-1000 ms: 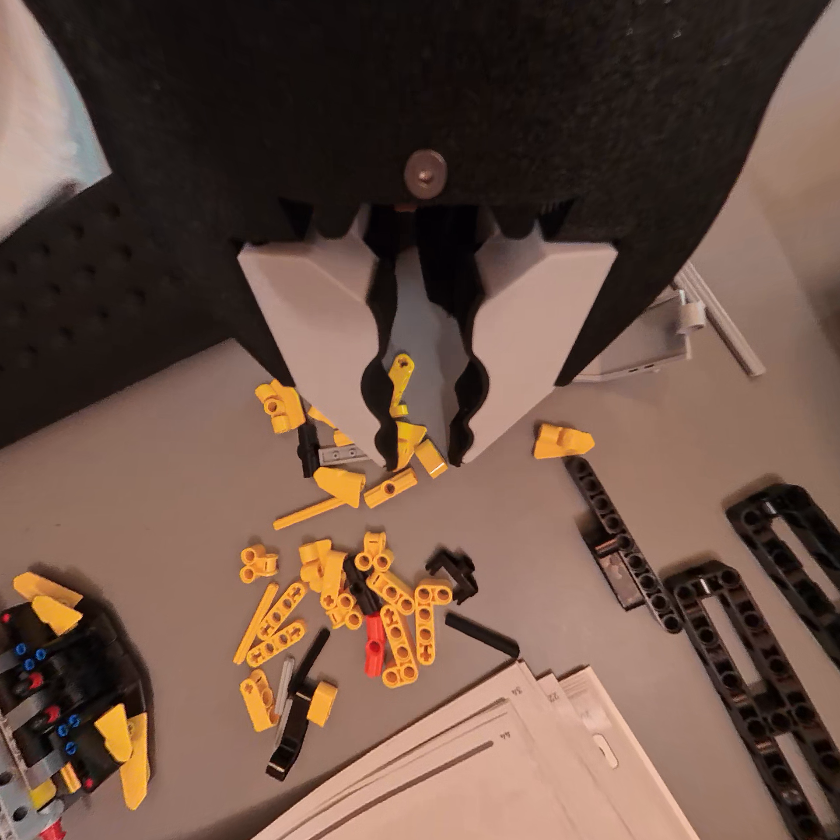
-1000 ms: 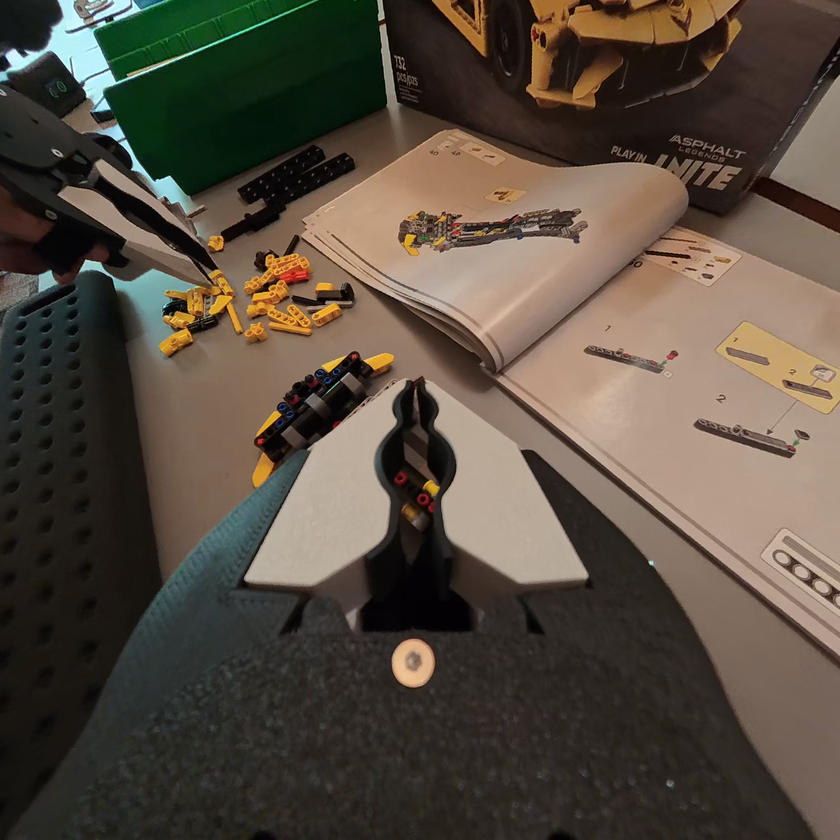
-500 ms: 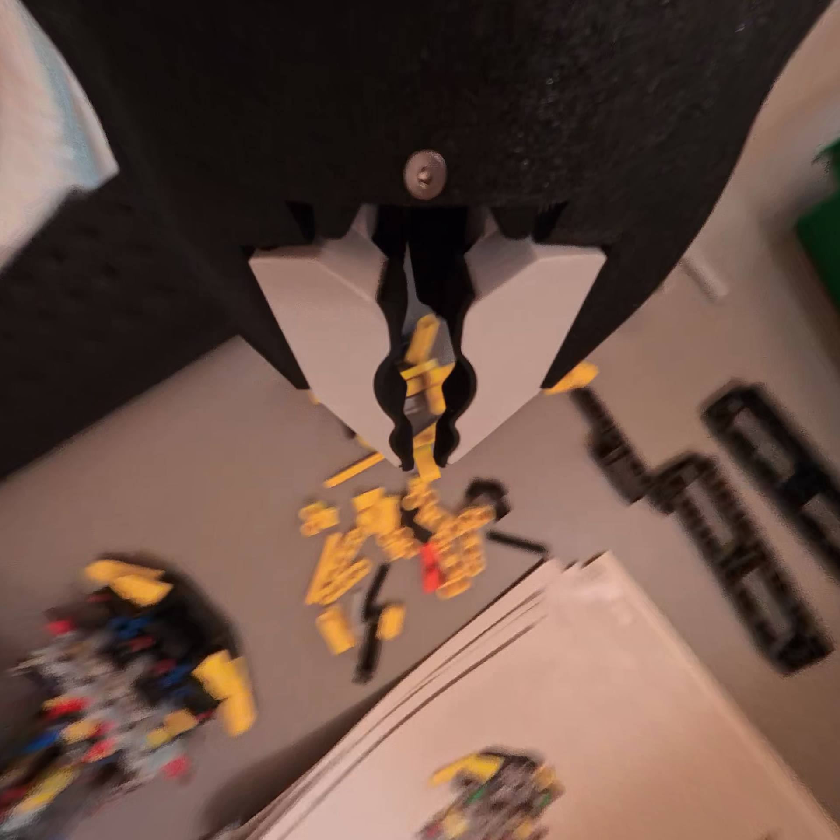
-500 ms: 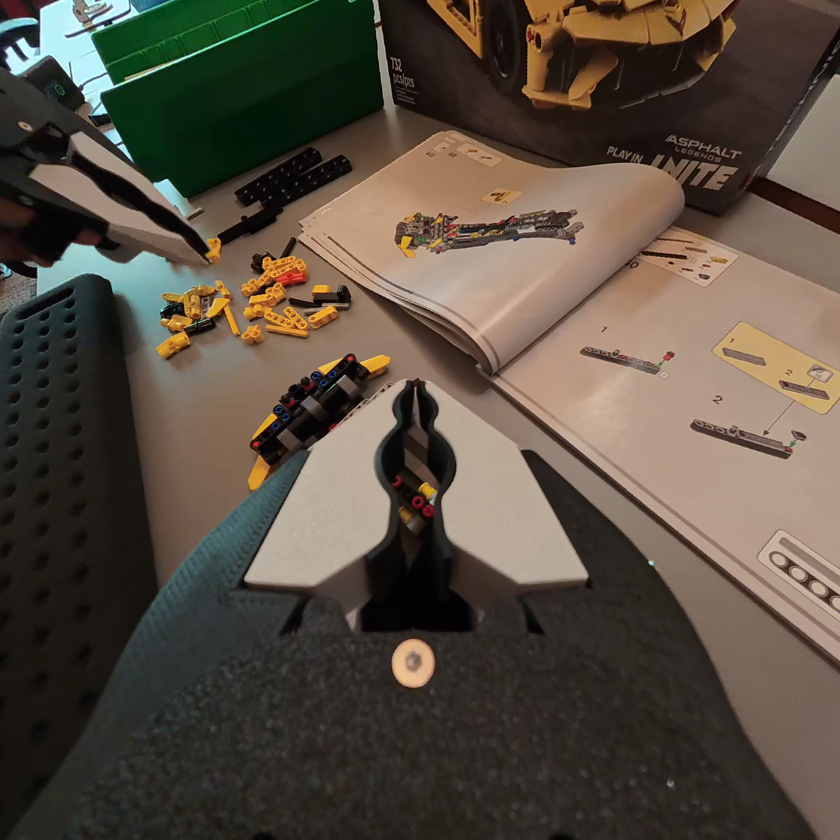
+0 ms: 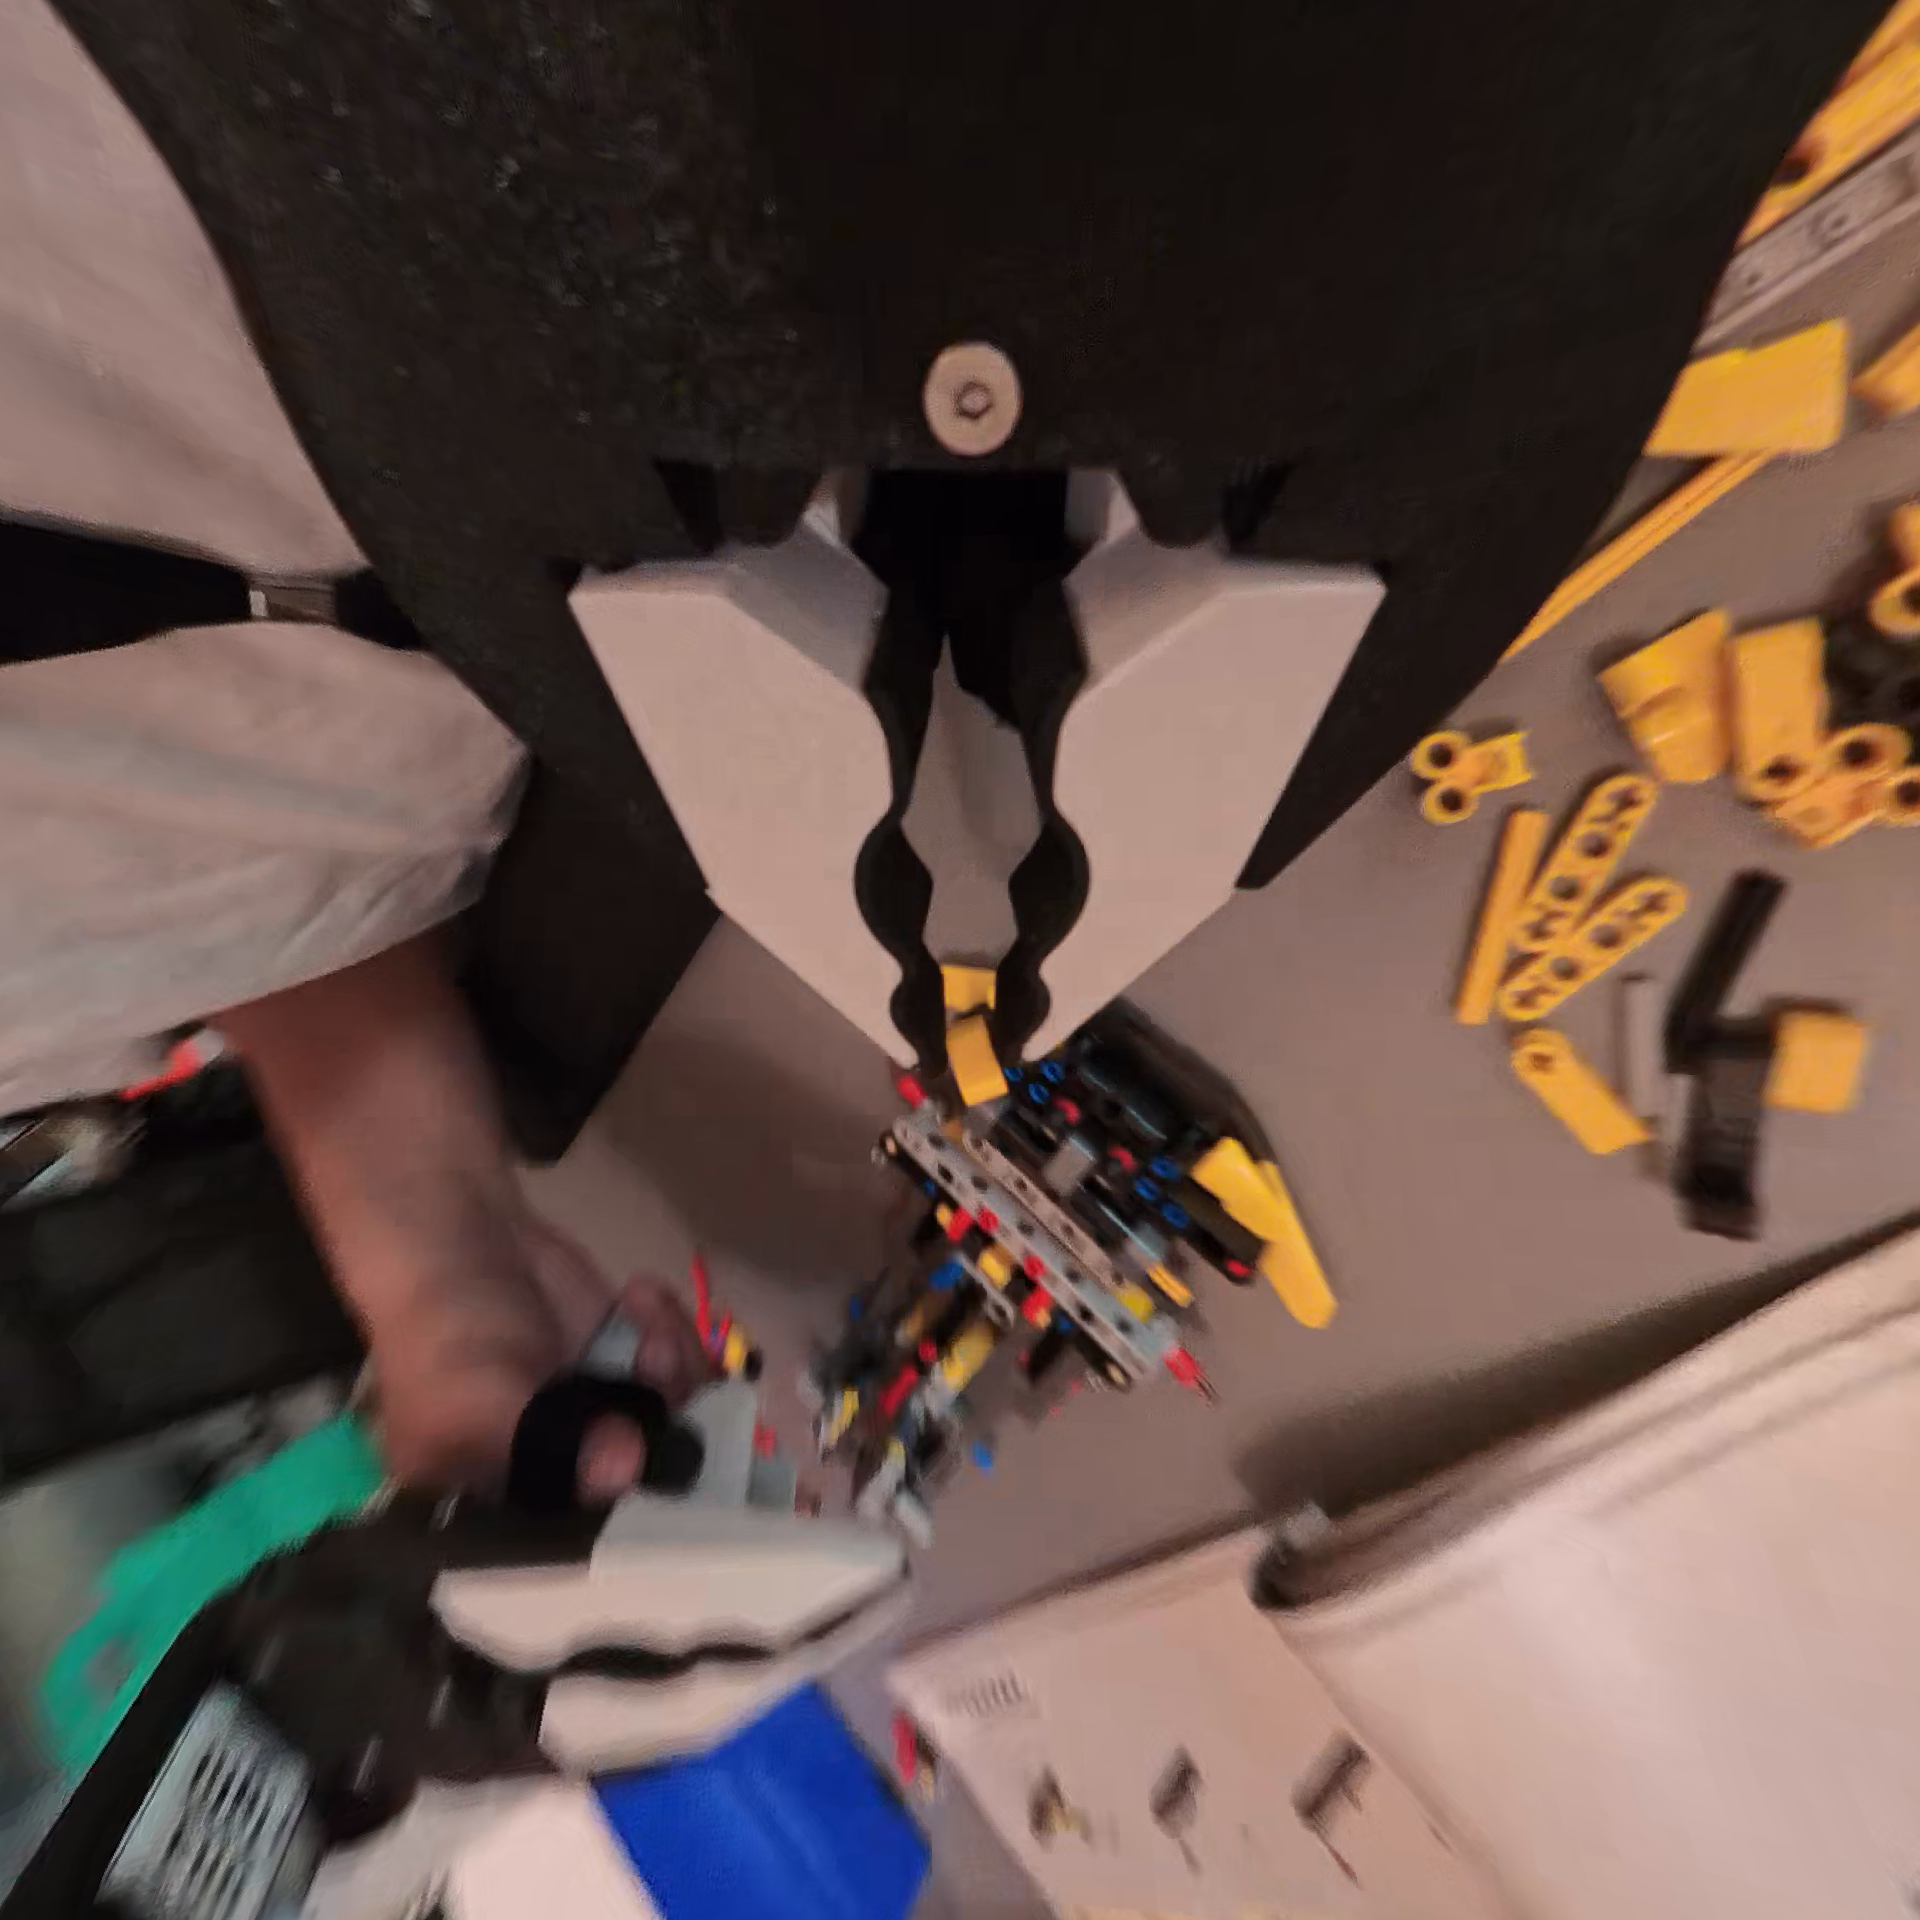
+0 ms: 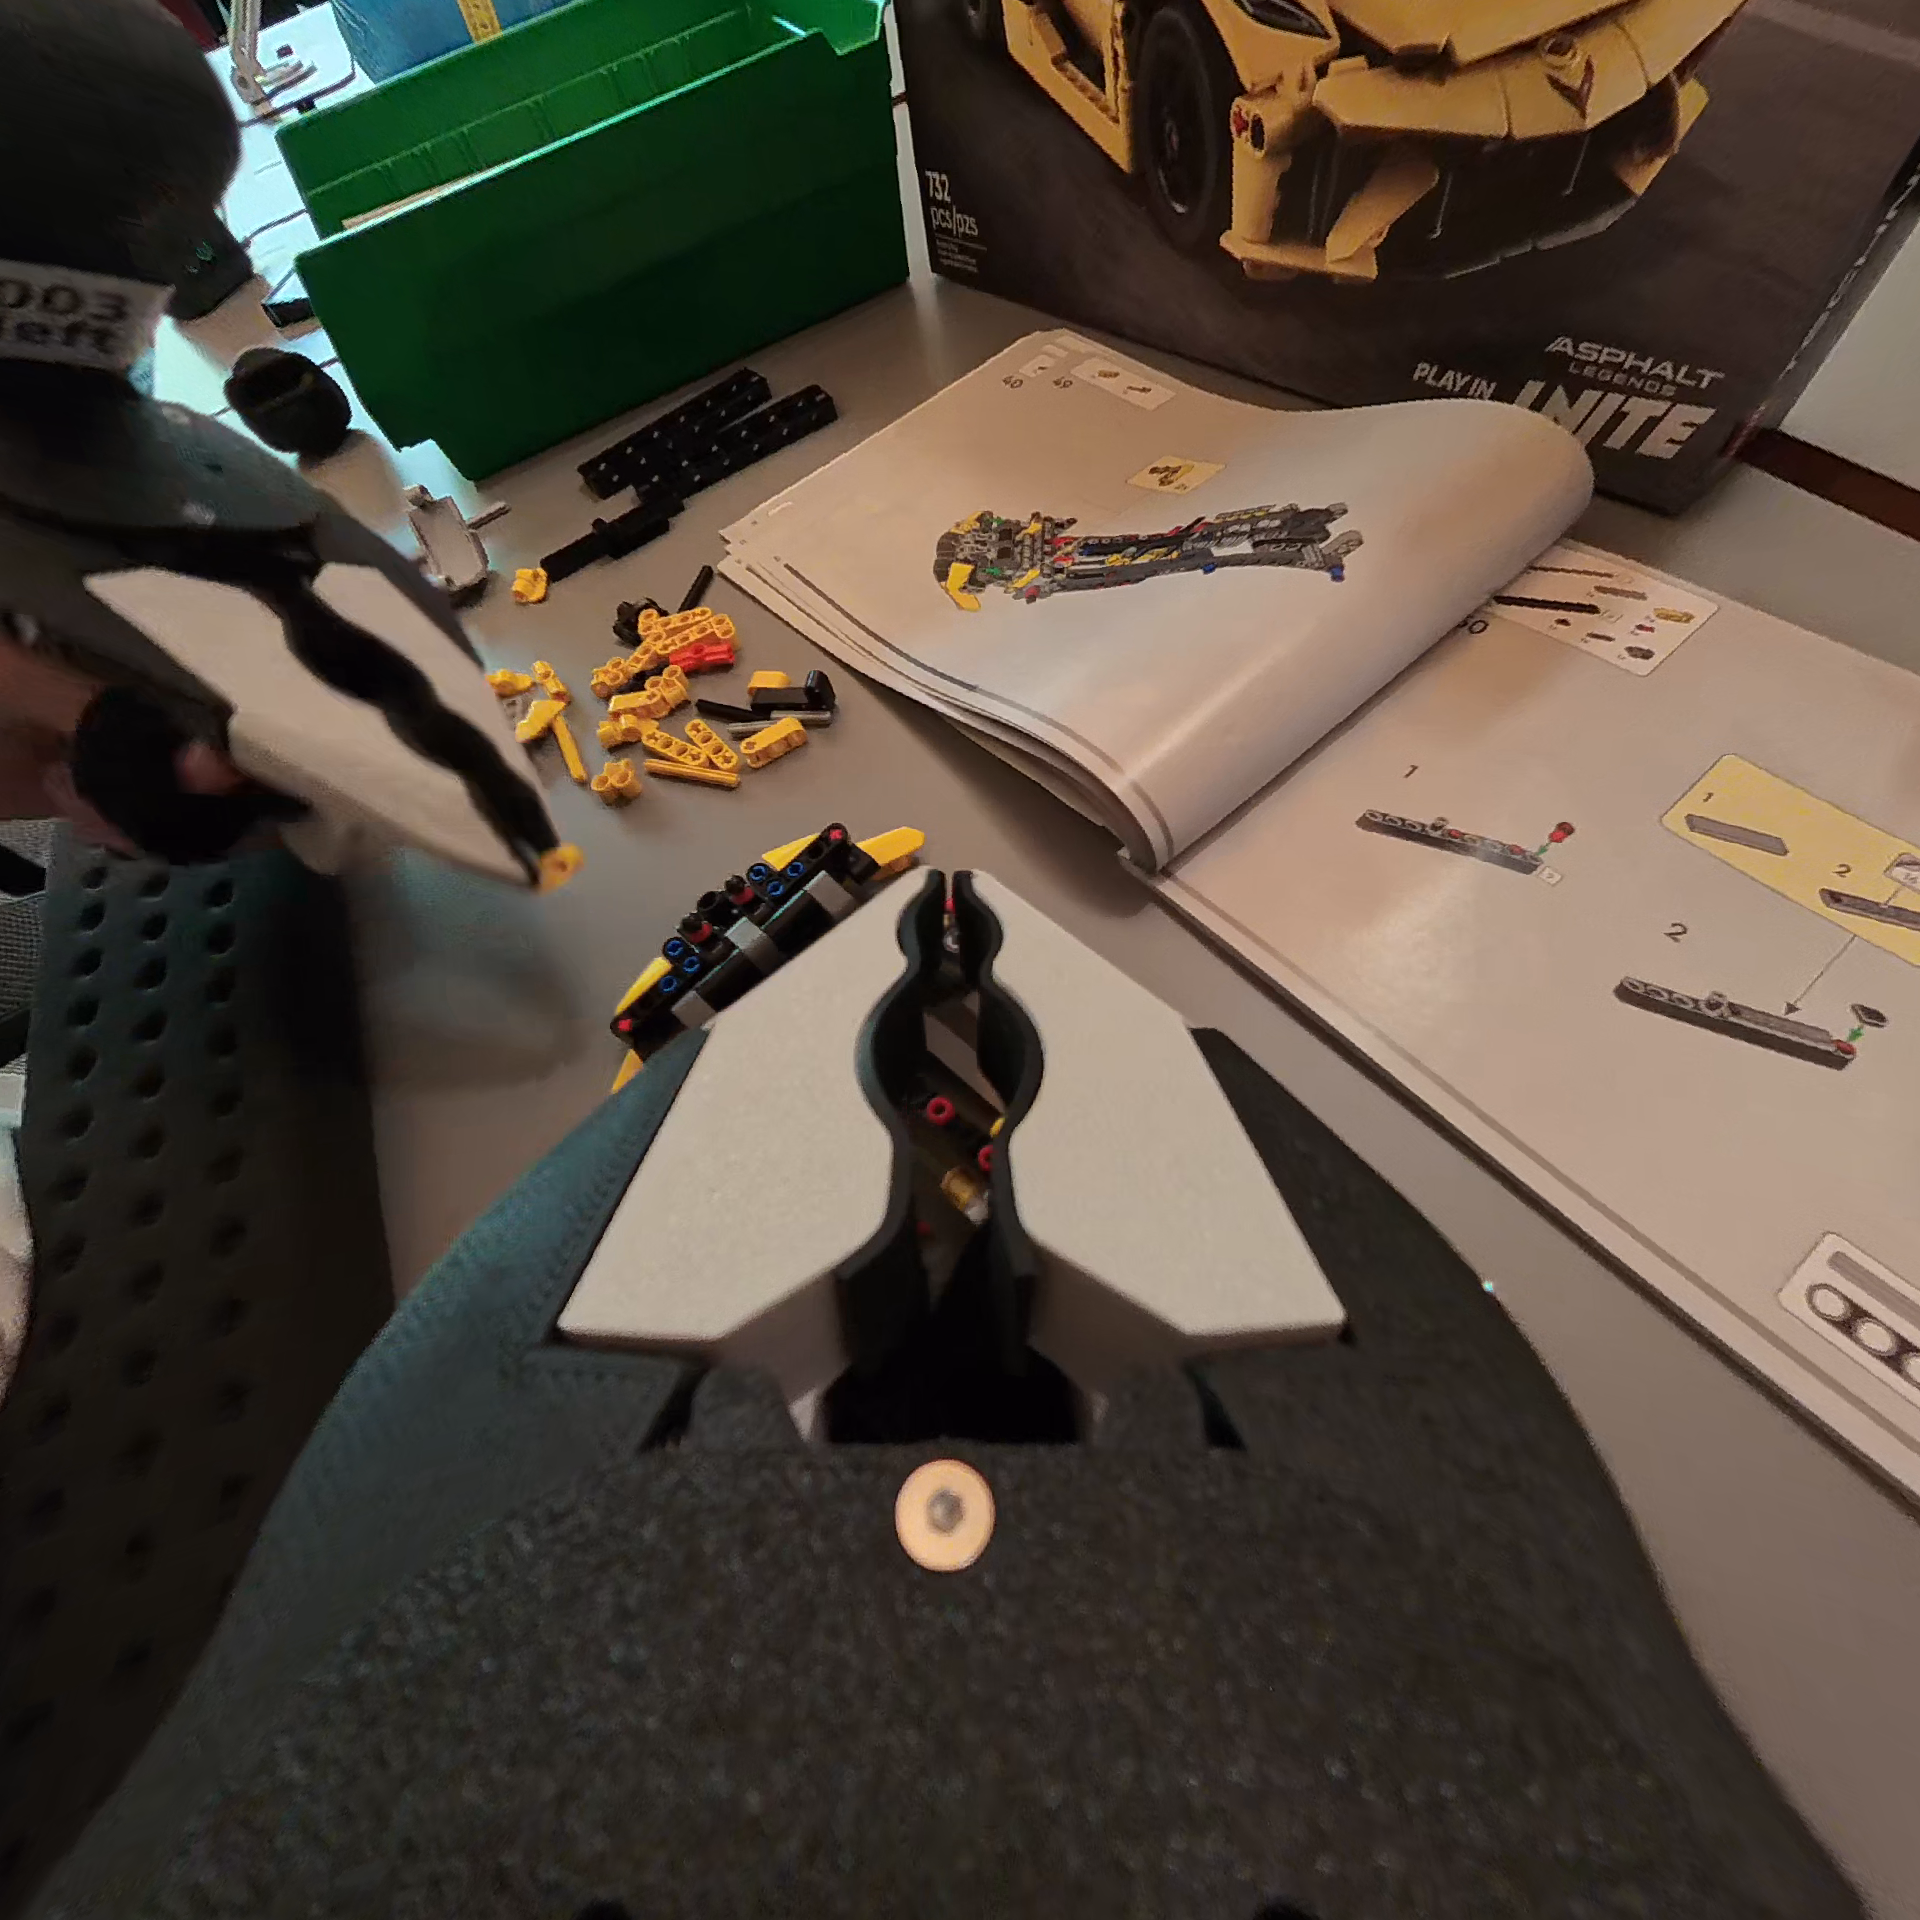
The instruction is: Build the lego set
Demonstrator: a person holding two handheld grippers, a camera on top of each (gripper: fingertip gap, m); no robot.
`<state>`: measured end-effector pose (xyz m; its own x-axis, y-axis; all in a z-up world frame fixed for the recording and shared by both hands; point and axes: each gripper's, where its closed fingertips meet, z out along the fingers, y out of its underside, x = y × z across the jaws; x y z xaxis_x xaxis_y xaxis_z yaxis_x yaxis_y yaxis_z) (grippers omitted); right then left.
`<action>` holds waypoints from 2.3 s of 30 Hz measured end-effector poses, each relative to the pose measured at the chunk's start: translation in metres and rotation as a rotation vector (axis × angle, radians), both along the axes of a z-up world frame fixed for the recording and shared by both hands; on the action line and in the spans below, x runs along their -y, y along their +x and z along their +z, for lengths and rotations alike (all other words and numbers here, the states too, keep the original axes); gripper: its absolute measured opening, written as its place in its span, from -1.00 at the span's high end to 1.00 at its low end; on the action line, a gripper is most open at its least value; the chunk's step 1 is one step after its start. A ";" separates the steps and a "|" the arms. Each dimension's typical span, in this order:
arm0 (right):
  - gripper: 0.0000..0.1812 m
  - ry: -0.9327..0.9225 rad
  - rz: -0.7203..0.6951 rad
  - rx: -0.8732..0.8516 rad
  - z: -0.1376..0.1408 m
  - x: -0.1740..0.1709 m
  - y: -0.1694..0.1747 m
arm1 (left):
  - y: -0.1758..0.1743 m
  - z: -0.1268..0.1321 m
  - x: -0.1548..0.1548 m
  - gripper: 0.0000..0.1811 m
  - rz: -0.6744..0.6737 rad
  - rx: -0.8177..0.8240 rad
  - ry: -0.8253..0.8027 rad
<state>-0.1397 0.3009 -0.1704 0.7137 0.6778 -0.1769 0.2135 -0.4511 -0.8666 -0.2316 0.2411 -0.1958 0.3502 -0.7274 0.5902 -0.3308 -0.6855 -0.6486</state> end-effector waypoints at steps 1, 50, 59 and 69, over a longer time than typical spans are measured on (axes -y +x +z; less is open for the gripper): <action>0.99 0.000 0.006 -0.007 0.001 0.001 -0.002 | -0.009 0.009 -0.009 0.92 0.041 0.062 -0.024; 1.00 0.004 -0.008 -0.029 -0.003 0.014 0.004 | -0.149 -0.044 0.002 0.77 -0.144 -0.482 0.261; 0.99 0.006 0.002 -0.026 -0.003 0.014 0.000 | -0.117 -0.041 -0.004 0.77 -0.167 -0.455 0.336; 0.99 0.005 0.009 -0.029 -0.003 0.014 -0.003 | -0.113 -0.042 -0.031 0.77 -0.073 -0.531 0.410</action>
